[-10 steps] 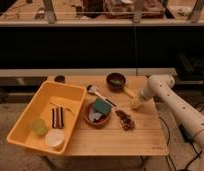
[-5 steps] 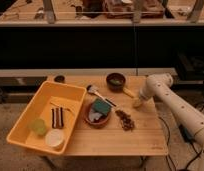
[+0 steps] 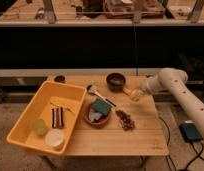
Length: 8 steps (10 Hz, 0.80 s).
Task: Place apple in plastic cup
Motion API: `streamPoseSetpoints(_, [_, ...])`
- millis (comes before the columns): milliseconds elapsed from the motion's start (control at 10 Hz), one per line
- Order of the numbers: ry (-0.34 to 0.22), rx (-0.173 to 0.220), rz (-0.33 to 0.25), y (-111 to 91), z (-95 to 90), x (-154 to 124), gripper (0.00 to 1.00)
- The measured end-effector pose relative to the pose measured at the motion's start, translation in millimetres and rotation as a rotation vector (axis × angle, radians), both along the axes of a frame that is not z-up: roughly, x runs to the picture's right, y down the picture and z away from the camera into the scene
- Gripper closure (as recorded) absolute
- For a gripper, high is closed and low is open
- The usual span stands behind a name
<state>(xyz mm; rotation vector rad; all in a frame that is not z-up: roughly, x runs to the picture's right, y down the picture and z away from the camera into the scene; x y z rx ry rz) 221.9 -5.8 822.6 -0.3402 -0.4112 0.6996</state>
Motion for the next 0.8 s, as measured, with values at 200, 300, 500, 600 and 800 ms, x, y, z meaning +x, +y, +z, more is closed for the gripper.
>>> streamPoseSetpoints(200, [-0.091, 0.065, 0.019, -23, -23.7, -19, 1.00])
streamPoseSetpoints(300, [-0.153, 0.097, 0.010, -38, -35.0, -44, 1.00])
streamPoseSetpoints(500, [-0.239, 0.126, -0.041, -49, -44.0, -93, 1.00])
streamPoseSetpoints(600, [-0.284, 0.135, -0.082, -49, -47.0, -122, 1.00])
streamPoseSetpoints(800, [-0.348, 0.142, -0.151, -46, -50.0, -167, 1.00])
